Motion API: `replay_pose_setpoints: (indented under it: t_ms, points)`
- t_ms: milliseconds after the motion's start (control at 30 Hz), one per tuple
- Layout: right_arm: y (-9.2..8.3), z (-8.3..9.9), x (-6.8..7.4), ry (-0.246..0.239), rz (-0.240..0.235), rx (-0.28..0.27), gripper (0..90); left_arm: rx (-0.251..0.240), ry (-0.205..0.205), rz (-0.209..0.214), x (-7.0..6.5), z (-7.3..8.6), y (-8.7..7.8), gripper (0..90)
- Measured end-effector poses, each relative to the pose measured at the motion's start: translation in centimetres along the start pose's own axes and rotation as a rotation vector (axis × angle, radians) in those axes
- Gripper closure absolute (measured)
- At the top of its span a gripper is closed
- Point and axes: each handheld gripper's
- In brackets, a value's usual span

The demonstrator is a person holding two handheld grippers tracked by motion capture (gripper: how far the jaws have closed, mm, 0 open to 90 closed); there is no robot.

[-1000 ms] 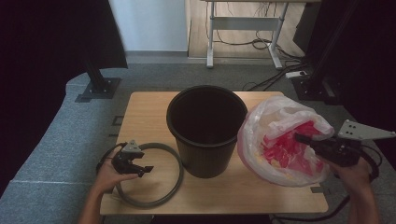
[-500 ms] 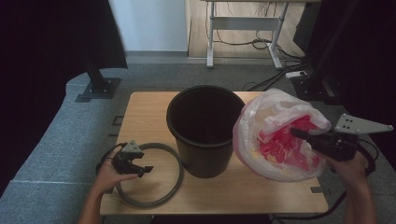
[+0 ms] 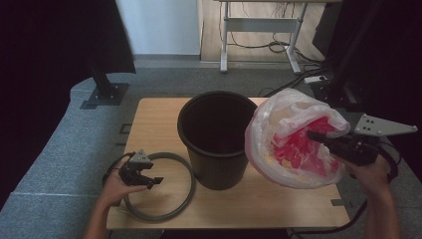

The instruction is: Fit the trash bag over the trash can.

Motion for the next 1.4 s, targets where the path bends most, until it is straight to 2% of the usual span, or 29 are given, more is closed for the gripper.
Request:
replay_pose_setpoints:
  t_ms: [467, 867, 1400]
  points:
    - [2.0, -1.4, 0.3, -0.013, -0.020, 0.004, 86.7, 0.002, -0.002, 0.000, 0.0, 0.1, 0.0, 26.6]
    - [3.5, -2.7, 0.5, -0.006, -0.028, 0.002, 86.7, 0.009, 0.000, -0.003, 0.0, 0.1, 0.1, 26.7]
    - [5.7, -3.6, 0.9, -0.016, -0.037, 0.014, 86.7, 0.013, -0.002, -0.002, 0.1, 0.2, 0.1, 26.7]
Point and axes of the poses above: each handheld gripper's, and its own axes: y roughly forward along the jaws, z roughly out of its underside, x roughly to its left, and after that the axes turned 2 degrees about y, right-handed
